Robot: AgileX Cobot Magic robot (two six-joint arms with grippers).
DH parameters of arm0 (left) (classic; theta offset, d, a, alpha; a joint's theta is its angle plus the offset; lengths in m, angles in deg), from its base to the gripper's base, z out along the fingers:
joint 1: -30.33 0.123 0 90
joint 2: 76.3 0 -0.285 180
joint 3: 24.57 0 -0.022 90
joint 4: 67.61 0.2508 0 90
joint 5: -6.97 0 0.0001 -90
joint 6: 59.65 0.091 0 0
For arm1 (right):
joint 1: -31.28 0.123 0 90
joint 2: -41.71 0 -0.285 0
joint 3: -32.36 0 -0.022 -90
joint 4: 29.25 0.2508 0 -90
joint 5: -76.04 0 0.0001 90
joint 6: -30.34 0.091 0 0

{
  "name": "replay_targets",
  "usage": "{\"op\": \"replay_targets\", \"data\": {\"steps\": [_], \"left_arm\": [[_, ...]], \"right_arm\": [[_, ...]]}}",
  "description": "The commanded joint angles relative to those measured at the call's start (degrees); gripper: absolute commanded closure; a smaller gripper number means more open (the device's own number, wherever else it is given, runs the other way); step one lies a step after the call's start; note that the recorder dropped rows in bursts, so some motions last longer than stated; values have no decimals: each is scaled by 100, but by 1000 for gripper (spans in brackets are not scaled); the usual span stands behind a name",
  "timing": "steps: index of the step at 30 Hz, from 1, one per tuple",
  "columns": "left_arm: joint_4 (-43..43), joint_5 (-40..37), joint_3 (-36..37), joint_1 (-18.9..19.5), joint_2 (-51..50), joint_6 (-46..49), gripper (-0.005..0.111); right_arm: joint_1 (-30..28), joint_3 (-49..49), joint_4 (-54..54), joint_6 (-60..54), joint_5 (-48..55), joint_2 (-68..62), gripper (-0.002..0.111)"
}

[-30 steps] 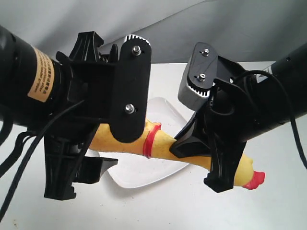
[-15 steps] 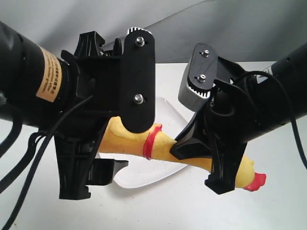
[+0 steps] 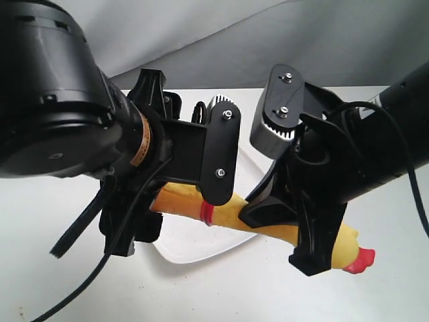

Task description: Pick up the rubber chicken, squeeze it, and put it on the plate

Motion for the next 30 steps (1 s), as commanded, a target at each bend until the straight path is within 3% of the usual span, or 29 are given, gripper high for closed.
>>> {"op": "replay_targets", "data": {"steps": [1, 9, 11, 12, 13, 16, 24, 27, 30], "left_arm": [[239, 26, -42, 46, -44, -286, 21], [-223, 129, -42, 387, -44, -265, 62], [-573, 161, -42, 387, -44, -201, 84], [-899, 175, -42, 387, -44, 25, 101], [-1101, 120, -42, 387, -44, 220, 107], [-1893, -151, -42, 387, -32, 690, 107], [-2166, 4, -42, 387, 382, 500, 105], [-2166, 115, -42, 387, 382, 488, 90], [-2166, 151, -42, 387, 382, 438, 59]], "right_arm": [[17, 57, 84, 10, 65, 100, 108], [17, 57, 402, -305, 162, 501, 108], [17, 57, 380, -305, 162, 559, 108], [17, 57, 380, -305, 162, 559, 108], [17, 57, 380, -305, 162, 559, 108], [17, 57, 380, -305, 162, 559, 108], [17, 57, 367, -305, 162, 558, 108], [17, 57, 367, -305, 162, 558, 108], [17, 57, 367, -305, 162, 558, 108]]}}
